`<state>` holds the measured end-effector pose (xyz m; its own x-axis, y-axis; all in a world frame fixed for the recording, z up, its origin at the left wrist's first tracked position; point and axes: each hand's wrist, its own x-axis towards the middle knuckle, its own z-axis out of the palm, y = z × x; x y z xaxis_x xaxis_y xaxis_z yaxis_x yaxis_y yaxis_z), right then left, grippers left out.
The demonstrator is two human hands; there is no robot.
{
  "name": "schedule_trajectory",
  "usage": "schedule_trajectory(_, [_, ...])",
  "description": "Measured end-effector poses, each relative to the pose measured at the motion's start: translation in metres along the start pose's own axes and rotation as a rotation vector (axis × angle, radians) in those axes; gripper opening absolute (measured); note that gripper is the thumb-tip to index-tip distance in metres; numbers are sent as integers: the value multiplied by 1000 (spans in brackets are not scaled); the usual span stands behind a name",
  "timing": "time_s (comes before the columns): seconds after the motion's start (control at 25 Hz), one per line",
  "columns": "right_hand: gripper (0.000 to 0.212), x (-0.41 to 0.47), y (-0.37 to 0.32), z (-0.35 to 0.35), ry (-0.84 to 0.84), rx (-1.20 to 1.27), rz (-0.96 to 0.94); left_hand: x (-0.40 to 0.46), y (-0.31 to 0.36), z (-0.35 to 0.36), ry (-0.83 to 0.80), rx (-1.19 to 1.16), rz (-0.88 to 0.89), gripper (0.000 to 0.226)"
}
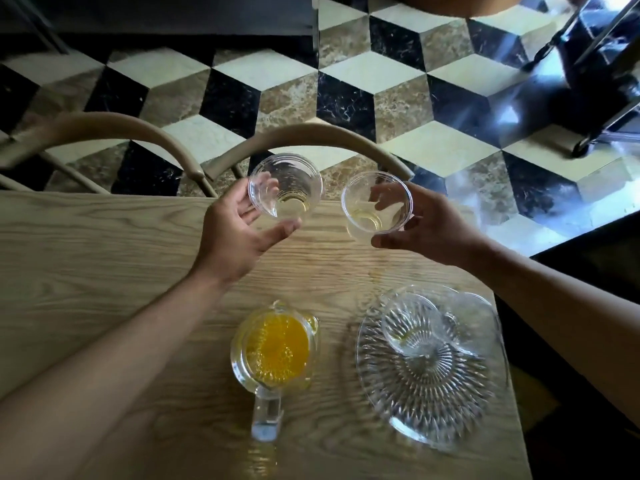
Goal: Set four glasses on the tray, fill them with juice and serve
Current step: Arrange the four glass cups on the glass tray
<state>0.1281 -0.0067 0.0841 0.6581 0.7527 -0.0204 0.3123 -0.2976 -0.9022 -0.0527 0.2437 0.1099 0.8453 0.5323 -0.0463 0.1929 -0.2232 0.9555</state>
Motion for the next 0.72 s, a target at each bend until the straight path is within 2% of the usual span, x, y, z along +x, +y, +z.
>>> schedule_trajectory(0.16, [85, -27, -49, -38, 38, 56, -66, -26, 78, -11, -15, 3, 57, 89])
schedule_trajectory(0.28, [76, -55, -78, -61, 35, 95, -97, -55, 131, -6, -15, 4, 65, 81])
schedule_trajectory(0.4, [81, -96, -93, -83, 105, 75, -123, -96, 169, 11, 3, -20, 102, 81])
schedule_trajectory(0.52, [86, -139, -97, -93, 95, 57, -73, -144, 176, 44, -8, -49, 85, 84])
schedule_trajectory(0.72, [85, -205, -65, -82, 101, 32, -7, -215, 130, 105, 60, -42, -12, 87])
